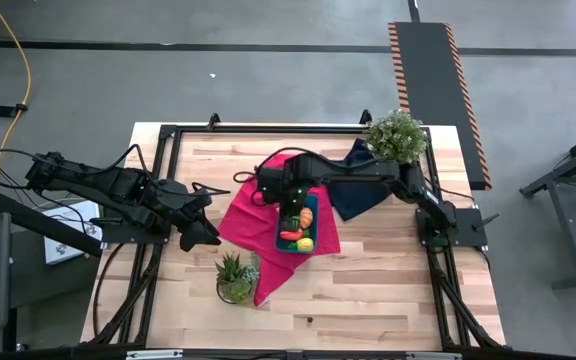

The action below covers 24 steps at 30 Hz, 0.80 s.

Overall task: Pick and placing Produce into tupperware
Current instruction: Put the corn into the blue bin

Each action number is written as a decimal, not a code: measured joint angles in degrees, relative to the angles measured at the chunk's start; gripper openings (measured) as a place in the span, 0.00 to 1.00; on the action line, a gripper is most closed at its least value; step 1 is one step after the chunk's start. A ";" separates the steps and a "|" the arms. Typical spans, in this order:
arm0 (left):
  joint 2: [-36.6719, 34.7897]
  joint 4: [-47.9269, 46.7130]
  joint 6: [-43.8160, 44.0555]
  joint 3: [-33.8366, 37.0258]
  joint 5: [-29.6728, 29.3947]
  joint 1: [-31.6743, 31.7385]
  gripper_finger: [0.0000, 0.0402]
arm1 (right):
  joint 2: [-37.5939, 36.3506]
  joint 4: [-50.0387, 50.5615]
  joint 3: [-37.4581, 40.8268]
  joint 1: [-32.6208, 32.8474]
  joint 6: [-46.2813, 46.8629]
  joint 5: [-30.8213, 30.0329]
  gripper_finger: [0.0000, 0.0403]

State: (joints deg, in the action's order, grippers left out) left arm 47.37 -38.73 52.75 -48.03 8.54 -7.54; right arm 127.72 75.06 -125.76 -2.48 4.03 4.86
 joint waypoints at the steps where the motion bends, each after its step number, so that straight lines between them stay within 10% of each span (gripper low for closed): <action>1: 0.00 -0.01 0.00 0.00 0.00 0.01 0.48 | 0.00 -0.13 0.77 0.24 0.00 0.04 0.07; 24: -0.01 -0.40 -0.87 0.02 -0.24 0.01 0.48 | -12.57 -18.97 27.40 1.01 6.16 1.88 0.07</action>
State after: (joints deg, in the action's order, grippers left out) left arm 47.36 -39.13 51.88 -48.01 8.29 -7.53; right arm 115.15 56.09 -98.37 -1.46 10.19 6.74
